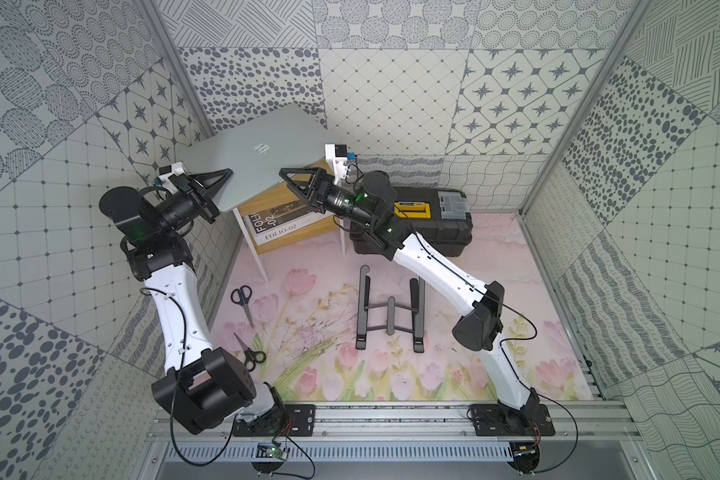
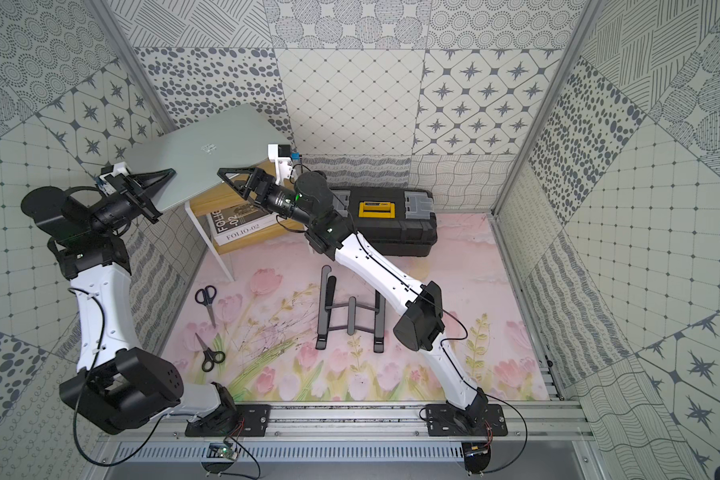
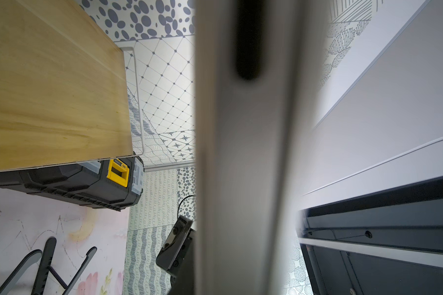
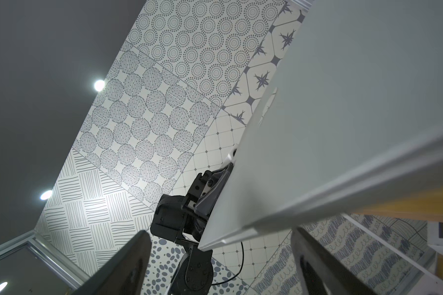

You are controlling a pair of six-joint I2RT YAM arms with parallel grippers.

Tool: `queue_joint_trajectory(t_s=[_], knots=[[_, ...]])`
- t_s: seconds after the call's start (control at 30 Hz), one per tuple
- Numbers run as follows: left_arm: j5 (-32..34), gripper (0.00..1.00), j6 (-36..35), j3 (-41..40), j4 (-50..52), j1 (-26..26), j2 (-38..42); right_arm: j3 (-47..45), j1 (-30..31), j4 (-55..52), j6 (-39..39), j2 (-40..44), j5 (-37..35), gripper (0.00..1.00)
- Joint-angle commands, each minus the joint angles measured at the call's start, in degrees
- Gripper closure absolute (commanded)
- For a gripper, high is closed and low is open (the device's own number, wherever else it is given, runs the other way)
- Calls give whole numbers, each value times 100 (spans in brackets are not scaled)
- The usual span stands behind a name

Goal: Close the laptop lid and set it aside
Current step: Place the laptop on the shelf.

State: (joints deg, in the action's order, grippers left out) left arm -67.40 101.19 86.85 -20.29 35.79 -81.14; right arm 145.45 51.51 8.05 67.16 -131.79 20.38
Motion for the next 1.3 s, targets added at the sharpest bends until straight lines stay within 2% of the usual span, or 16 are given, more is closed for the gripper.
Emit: queue_joint_trajectory(t_s=[0.0,0.13,0.27,0.37,0.47,0.53,0.7,0.97,1.1,1.2,1.27], knots=[[242,100,-152,21,-1206,33,109,582,66,-341,-58,-349,-628,21],[251,100,-241,0,-1147,36,110,684,117,-471,-75,-416,-1047,44],[225,100,-321,8,-1067,33,99,651,208,-674,-376,-350,-1524,60],[224,100,-342,-23,-1071,33,124,577,222,-620,-360,-340,-1819,65],[222,100,-369,-37,-1039,34,135,827,235,-681,-328,-507,-1977,57],[212,100,-382,-36,-1034,35,135,1093,231,-725,-233,-660,-1983,57],[226,100,-462,-91,-969,25,164,1197,226,-658,-204,-729,-2196,63],[211,100,-702,-230,-799,-114,245,1351,240,-213,-150,-945,-2075,64],[227,100,-880,-209,-597,-192,251,1312,244,-91,-208,-984,-2038,76],[259,100,-941,-203,-546,-255,229,1294,226,-56,-188,-1037,-2094,96],[278,100,-1023,-205,-445,-261,210,1280,220,-22,-217,-1070,-2168,100]])
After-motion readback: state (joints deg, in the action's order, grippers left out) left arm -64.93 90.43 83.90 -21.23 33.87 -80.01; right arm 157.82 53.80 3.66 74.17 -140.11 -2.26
